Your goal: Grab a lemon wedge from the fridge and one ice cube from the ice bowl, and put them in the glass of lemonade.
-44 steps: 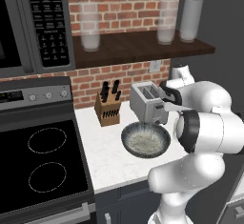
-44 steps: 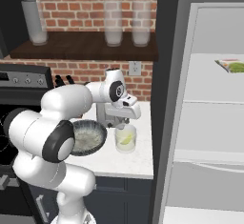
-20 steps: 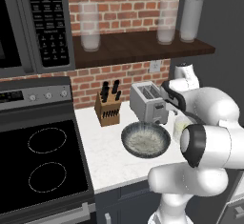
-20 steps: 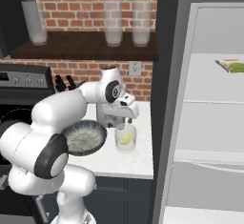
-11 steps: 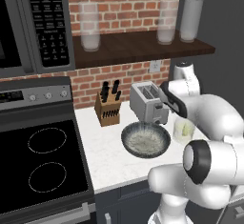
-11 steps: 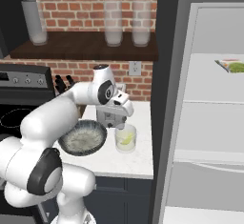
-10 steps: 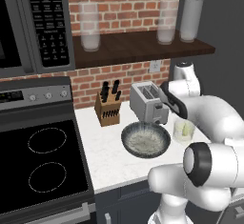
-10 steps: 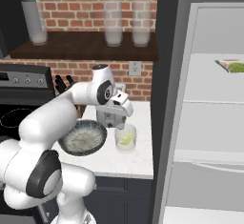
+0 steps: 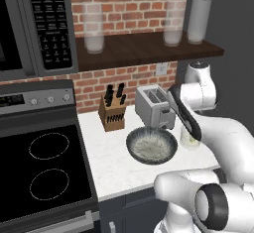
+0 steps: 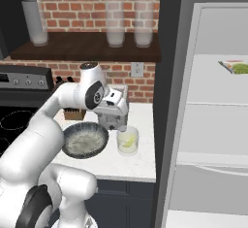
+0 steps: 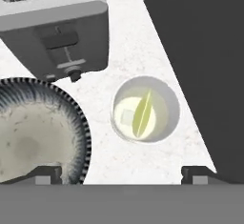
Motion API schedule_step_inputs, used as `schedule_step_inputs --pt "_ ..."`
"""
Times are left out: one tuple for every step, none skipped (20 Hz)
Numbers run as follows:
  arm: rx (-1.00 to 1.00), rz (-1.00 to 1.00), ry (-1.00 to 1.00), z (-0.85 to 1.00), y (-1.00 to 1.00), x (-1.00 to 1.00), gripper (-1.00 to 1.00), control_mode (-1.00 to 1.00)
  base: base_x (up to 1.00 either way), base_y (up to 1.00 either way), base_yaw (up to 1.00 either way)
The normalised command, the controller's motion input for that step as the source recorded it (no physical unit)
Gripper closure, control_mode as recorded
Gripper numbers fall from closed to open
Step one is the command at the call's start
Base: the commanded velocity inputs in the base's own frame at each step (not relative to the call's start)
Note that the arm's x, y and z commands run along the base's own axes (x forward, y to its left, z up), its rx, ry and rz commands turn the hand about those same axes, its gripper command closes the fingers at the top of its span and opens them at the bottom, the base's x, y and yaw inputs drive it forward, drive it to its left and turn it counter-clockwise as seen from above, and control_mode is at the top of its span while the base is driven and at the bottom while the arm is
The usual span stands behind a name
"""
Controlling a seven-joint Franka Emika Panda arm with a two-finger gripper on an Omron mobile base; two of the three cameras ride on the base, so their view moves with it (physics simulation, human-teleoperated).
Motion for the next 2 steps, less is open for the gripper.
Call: schedule_step_inputs --pt "0.0 0.13 -0.09 0.31 0.29 -0.58 -1.0 -1.0 0.0 0.0 0.0" --pt "0.02 0.13 -0.07 0.34 0.12 -0.58 -1.0 -1.0 0.0 0.0 0.0"
